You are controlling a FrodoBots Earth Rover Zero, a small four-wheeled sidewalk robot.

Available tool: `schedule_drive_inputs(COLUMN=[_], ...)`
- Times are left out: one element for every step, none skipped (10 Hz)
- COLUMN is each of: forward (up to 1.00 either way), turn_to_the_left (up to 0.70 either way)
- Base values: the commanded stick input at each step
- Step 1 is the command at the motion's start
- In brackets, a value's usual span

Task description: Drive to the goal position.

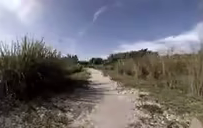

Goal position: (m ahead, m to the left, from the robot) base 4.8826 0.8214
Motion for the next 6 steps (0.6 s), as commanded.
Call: schedule_drive_inputs(forward=[0.85, 0.85, 0.85, 0.85, 0.85, 0.85], turn_to_the_left=[0.0, 0.0, 0.0, 0.0, 0.0, 0.0])
